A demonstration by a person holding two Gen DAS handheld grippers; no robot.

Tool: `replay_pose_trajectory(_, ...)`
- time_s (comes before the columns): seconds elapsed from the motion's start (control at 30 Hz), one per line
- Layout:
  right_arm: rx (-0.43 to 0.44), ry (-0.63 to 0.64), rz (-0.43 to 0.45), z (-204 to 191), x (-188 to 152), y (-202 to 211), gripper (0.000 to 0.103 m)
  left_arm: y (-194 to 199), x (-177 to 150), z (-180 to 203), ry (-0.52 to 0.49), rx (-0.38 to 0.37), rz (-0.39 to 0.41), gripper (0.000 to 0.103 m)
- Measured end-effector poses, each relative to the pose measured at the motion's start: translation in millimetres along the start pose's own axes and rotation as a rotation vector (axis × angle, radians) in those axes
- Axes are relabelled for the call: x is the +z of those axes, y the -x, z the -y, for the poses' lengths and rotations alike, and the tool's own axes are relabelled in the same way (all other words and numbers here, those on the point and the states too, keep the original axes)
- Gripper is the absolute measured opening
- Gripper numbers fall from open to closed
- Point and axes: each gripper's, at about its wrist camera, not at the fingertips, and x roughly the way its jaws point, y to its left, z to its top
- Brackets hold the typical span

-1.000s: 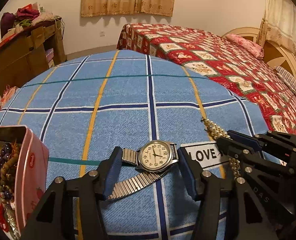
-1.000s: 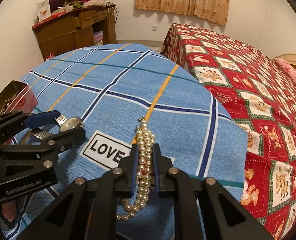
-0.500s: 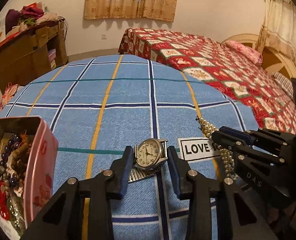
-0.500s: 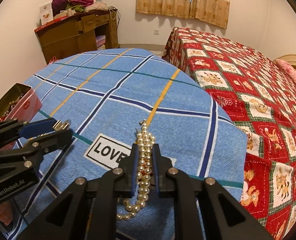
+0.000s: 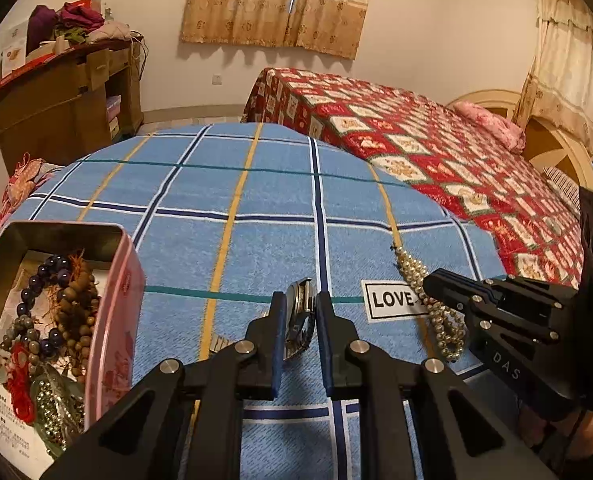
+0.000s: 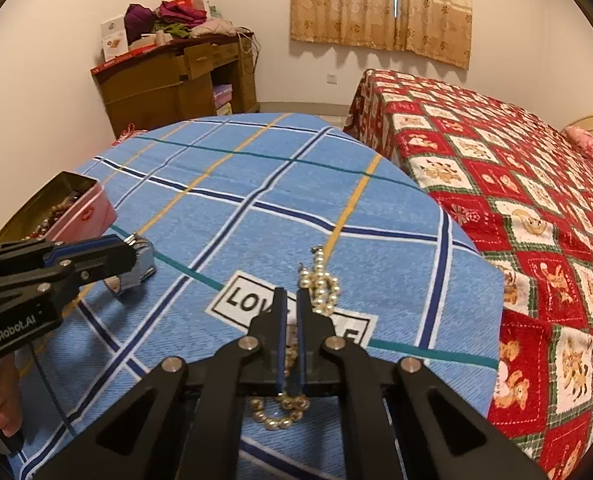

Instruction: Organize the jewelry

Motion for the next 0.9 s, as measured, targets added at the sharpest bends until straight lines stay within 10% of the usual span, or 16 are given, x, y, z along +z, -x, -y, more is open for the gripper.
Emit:
replay_pose_trajectory(0.7, -0.002, 0.019, 0.017, 13.5, 27.0, 31.2, 0.005, 54.8, 12.9, 5.0, -0.008, -0.024, 0.127, 0.013)
replay_pose_trajectory(0.83, -0.018, 0.045, -0.078, 6.8, 17.2, 2.0, 0.039, 52.7, 9.7, 4.3, -0.006, -0.029, 0.122, 0.013)
replay_pose_trajectory(0.9, -0.029, 0.057, -0.100, 4.3, 11.6, -7.9, 0.039, 50.9, 7.9, 3.1, -0.003, -0.032, 0.117, 0.013)
